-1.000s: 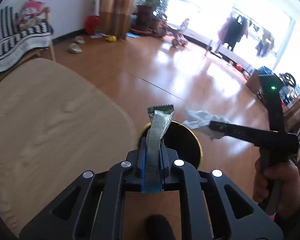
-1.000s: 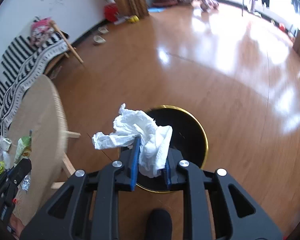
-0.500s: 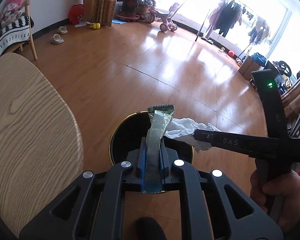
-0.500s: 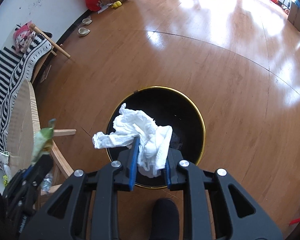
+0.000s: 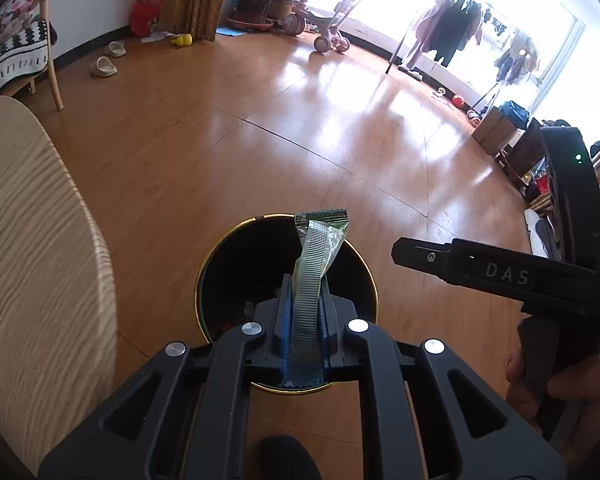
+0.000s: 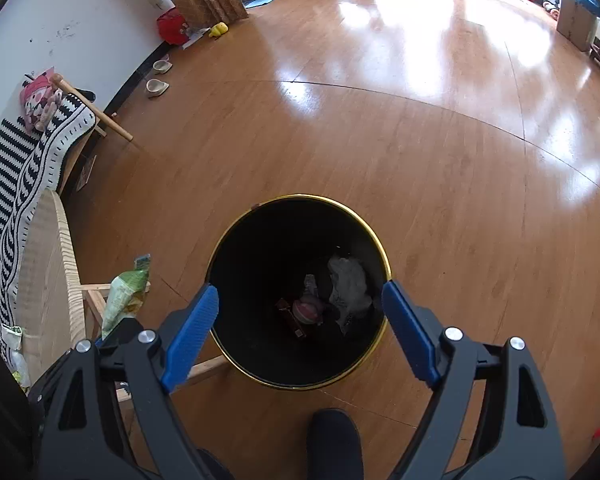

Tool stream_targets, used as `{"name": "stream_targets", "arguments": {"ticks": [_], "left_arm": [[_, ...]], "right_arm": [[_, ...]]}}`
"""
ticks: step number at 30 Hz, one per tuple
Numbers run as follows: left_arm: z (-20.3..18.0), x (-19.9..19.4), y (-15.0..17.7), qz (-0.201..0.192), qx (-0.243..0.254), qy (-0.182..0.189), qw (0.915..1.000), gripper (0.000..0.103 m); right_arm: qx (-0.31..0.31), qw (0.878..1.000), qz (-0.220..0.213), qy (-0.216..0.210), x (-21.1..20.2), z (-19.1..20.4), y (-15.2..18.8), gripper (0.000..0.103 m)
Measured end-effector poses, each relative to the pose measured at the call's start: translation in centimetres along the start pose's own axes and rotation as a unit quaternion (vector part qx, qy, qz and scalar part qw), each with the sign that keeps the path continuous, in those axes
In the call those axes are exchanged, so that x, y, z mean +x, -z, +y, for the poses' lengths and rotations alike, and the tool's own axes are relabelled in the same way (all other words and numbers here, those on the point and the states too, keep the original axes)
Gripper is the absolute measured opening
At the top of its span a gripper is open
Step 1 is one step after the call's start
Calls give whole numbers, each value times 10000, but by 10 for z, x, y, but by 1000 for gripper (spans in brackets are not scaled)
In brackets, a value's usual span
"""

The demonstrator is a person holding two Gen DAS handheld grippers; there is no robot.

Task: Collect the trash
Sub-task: 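Open the left tool to drop the pale green strip into the bin, then move both tools back over the table toward the red ribbon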

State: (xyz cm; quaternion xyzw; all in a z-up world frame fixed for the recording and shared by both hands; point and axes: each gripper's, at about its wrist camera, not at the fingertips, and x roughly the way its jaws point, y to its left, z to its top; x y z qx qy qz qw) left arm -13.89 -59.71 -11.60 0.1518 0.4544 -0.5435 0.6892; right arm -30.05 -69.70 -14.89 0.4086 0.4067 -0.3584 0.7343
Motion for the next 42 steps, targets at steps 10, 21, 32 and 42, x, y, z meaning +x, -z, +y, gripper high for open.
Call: {"name": "stream_targets", "arguments": {"ticks": [10, 21, 32, 42], "left_arm": [[-3, 11, 2, 48, 69, 138, 9999, 68], [18, -47, 1, -392, -128, -144, 9990, 84], [124, -190, 32, -1051, -913, -1345, 9811, 92], [248, -334, 118, -1395, -1833, -2760, 9332, 92]], "right_arm": [[471, 9987, -198, -85, -15, -21, -5, 84], [21, 9983, -545, -191, -38, 20, -1, 87], [-1461, 9856, -593, -604, -50, 173, 35, 91], [-3226, 9353, -313, -1419, -58, 369, 134, 91]]}}
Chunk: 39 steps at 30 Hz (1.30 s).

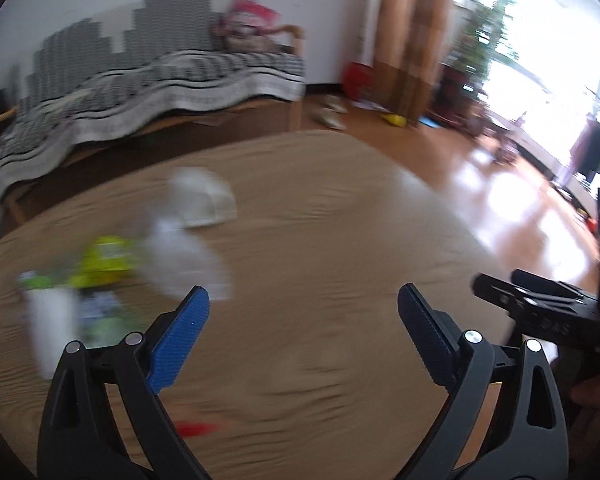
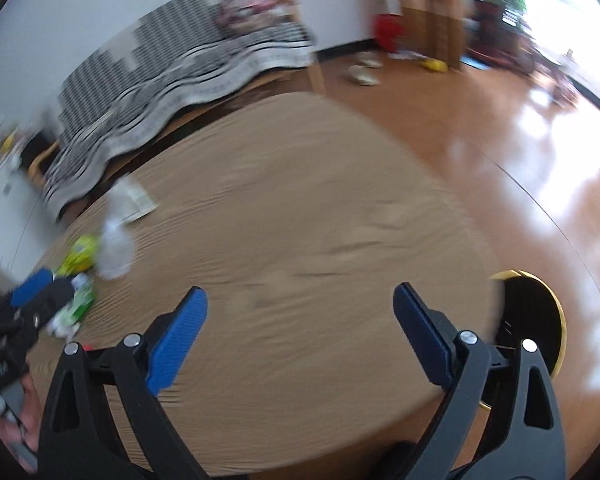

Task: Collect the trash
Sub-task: 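Move both tools back over the table toward the red ribbon, then grasp the red ribbon with the right tool while the left tool grasps the white box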

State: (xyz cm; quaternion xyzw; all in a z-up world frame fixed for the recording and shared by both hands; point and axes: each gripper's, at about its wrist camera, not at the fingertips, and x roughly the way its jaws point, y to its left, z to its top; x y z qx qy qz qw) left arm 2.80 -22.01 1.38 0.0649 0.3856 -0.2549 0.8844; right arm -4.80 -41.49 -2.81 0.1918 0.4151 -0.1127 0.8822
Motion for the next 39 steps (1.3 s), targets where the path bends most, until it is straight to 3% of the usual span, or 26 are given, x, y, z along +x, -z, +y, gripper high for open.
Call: {"name": "stream_targets", "arguments": {"ticks": [8, 12, 18, 25, 28, 29, 30, 39], "left_arm": [[152, -26, 32, 11, -489, -1075, 9930, 92], [204, -30, 50, 86, -677, -1254, 9898, 92], [233, -25, 66, 220, -782, -1152, 9900, 92], [237, -12, 67, 414, -786, -1071, 9903, 92], [233, -6, 67, 459, -714, -1058, 9908, 92], [232, -4, 68, 476, -676, -1062, 9909, 92], [231, -3, 68, 495, -638, -1068, 9910, 92], [218, 11, 70, 621, -401, -1165, 9904, 92]], "right_arm": [[-1304, 9883, 422, -676, 35, 142, 30, 91], [-1790, 9761, 750, -978, 54, 188, 58, 91], [-2421, 9578, 1048, -1138, 69, 227, 98, 91], [-2922, 9473, 1021, -829, 86, 255, 121, 91], [-3126, 9434, 869, -688, 85, 260, 125, 79], [-3144, 9425, 867, -730, 85, 261, 125, 63], [-3176, 9412, 859, -764, 83, 263, 125, 31], [-3339, 9340, 956, -838, 79, 268, 129, 29]]}}
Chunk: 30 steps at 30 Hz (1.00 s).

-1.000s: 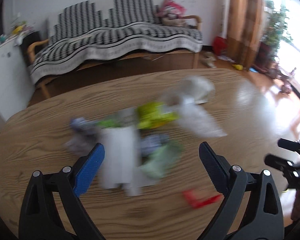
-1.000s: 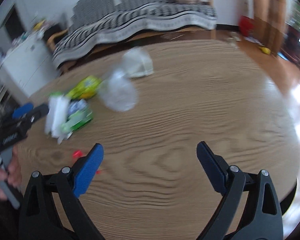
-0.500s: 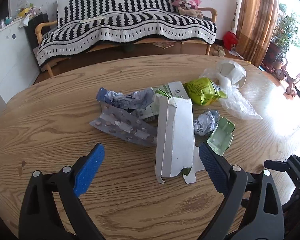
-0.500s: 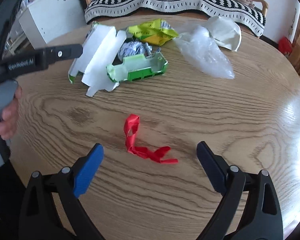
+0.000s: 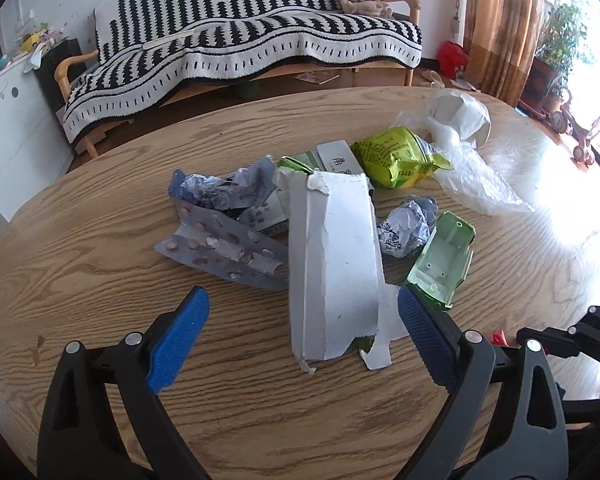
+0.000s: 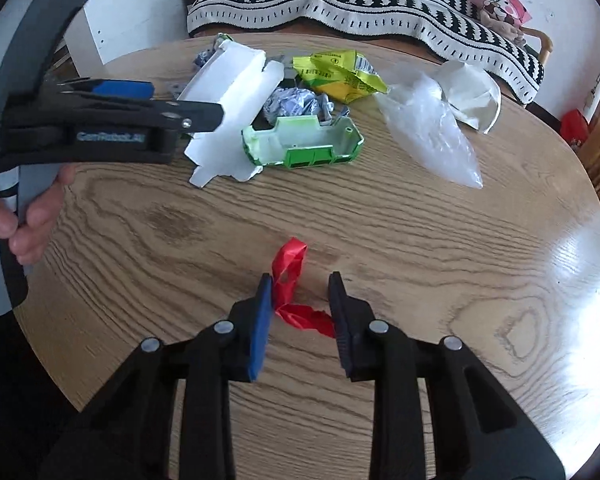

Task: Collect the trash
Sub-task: 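Grasp the red ribbon with the right tool while the left tool grasps the white box, then carry the ribbon and box over the black bin and open both tools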

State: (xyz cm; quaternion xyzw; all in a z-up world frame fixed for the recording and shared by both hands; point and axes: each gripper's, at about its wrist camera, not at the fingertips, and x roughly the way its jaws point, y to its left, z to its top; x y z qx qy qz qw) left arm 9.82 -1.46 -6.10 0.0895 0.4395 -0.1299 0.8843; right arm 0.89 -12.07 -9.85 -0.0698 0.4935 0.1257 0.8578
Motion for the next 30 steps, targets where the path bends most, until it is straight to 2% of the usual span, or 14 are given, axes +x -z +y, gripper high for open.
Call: {"name": "stream_targets", "arguments": {"ticks": [4, 6, 7, 8, 11, 22, 30], "left_arm": [[-4, 6, -1, 47, 83, -94, 9999, 90], [-4, 8, -1, 101, 104, -173, 9997, 69], [-4, 9, 0, 183, 135, -223, 9995, 47], [-4, 8, 0, 270, 143, -241, 9992, 39], [1, -2, -1, 290, -4, -225, 9993, 37], [15, -55, -15, -267, -509, 42, 9983, 37], [-29, -72, -29, -536, -389, 447, 9968, 37]], "right_arm": [[46, 10000, 29, -62, -1, -3, 0, 29], [61, 10000, 36, -61, -1, -5, 0, 29], [67, 10000, 40, -58, -1, -6, -1, 29], [77, 9999, 44, -57, 0, -7, -2, 29], [111, 9999, 30, -68, -1, -10, -3, 29], [434, 9986, -286, -103, -31, -29, -4, 29], [1106, 9920, -607, 80, -66, -85, 7, 29]]}}
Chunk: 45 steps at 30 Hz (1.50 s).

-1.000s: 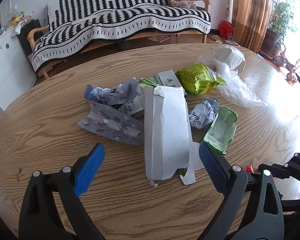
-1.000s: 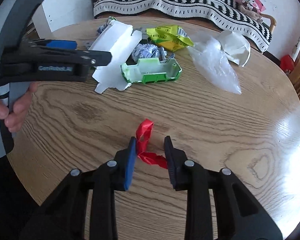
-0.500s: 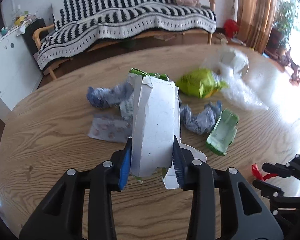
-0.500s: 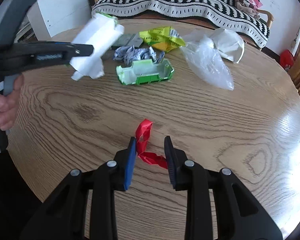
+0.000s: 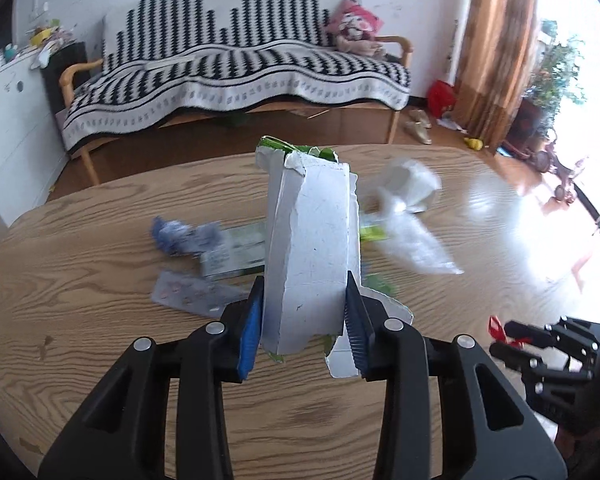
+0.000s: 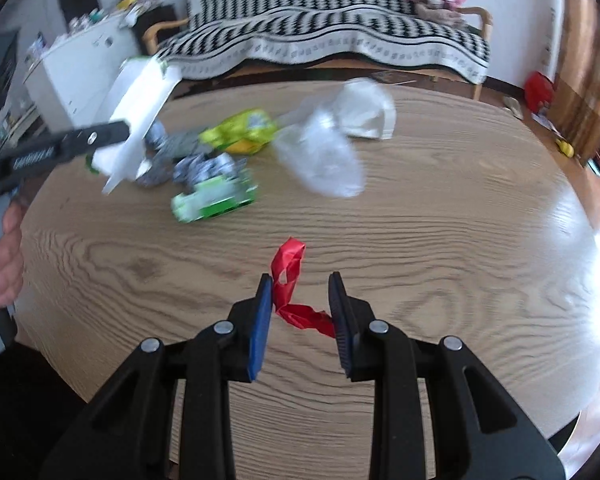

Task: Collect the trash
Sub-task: 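Carry the ribbon and box over the black bin and open both tools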

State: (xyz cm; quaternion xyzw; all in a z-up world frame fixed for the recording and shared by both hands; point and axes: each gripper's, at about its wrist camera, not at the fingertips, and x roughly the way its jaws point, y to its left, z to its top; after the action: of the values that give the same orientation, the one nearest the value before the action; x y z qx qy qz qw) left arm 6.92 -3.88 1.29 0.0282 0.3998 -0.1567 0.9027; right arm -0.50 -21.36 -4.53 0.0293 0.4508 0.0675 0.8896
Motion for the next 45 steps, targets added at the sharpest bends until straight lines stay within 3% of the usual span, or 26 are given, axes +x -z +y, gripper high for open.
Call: {"name": "stream_targets", "arguments": {"ticks": [5, 9, 17, 24, 30, 36, 45], "left_arm": [[-50, -1, -3, -51, 264, 346, 9990, 37], [-110, 1, -1, -32, 593, 727, 9956, 37], [-239, 15, 12, 168, 1126, 1541, 9815, 37], [-373, 20, 47, 313, 1833, 2296, 9554, 37], [-447, 28, 83, 492, 2355, 2687, 9327, 37], [-492, 45, 104, 667, 2621, 2898, 9181, 37], [-521, 68, 110, 855, 2715, 2983, 9110, 37]], "right_arm": [[563, 9979, -180, 276, -27, -59, 4, 29], [1083, 9919, -301, 586, -51, -116, 15, 29], [2135, 9666, -461, 1339, -106, -238, 72, 29], [3153, 9301, -400, 1840, -147, -337, 156, 29], [4027, 8948, -134, 1921, -159, -401, 227, 29], [4576, 8719, 101, 1743, -152, -431, 266, 29], [4687, 8665, -70, 1716, -157, -436, 261, 30]]}}
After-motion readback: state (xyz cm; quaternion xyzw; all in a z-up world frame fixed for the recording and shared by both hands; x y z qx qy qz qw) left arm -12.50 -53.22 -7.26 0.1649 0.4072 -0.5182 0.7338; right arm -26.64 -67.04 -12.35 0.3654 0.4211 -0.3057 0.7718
